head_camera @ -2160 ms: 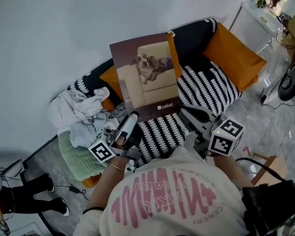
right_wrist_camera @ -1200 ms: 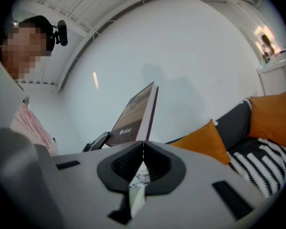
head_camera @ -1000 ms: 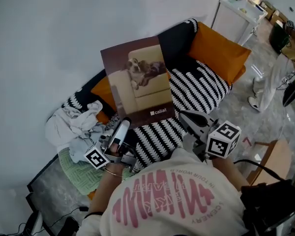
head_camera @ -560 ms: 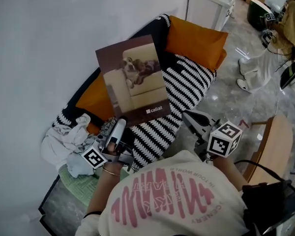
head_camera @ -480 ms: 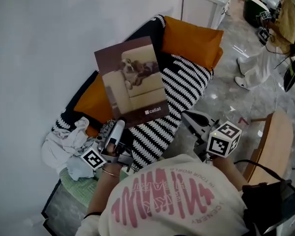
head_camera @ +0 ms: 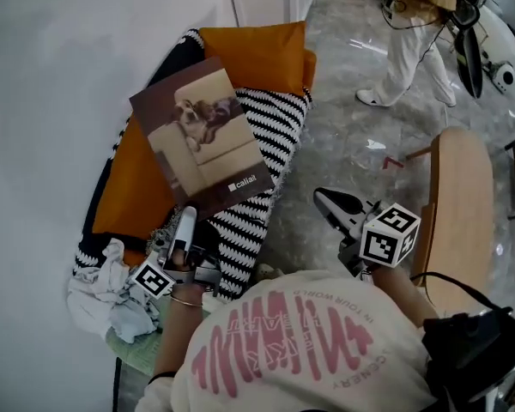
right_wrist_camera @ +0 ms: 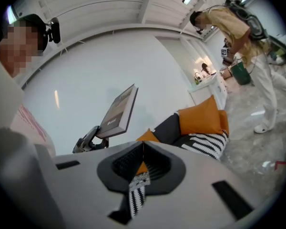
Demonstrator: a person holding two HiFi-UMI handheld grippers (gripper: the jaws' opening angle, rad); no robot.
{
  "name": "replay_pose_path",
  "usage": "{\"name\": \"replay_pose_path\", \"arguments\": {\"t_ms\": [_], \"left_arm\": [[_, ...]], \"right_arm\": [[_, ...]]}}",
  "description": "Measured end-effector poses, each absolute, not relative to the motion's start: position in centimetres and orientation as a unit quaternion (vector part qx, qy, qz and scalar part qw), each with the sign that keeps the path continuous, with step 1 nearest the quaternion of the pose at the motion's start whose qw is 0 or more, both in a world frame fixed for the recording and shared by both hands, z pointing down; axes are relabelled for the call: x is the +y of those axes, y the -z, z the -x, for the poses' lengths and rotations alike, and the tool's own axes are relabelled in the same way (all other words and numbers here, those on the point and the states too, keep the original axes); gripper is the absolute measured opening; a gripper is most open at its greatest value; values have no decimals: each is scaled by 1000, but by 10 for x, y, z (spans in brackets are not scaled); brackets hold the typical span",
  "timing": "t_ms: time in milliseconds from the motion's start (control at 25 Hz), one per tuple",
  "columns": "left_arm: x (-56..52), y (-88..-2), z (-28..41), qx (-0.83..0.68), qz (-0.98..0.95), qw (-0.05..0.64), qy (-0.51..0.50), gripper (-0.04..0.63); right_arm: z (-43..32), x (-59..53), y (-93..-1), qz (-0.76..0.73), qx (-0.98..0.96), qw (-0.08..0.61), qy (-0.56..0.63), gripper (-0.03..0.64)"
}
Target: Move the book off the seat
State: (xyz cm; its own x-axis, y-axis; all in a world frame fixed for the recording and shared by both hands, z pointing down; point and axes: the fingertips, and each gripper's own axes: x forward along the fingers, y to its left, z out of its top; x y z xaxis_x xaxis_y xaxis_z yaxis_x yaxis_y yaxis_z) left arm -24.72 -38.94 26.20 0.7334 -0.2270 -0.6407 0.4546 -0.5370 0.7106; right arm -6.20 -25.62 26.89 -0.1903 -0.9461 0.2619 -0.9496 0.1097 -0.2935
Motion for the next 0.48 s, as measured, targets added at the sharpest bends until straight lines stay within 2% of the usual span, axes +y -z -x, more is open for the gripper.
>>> {"name": "replay_pose_path", "arguments": {"t_ms": [480], "left_arm": [[-290,-233,111,192,-807,485,278,158]], "right_arm": [[-32,-111,-257,-735,-651,-68,-177,11]]}}
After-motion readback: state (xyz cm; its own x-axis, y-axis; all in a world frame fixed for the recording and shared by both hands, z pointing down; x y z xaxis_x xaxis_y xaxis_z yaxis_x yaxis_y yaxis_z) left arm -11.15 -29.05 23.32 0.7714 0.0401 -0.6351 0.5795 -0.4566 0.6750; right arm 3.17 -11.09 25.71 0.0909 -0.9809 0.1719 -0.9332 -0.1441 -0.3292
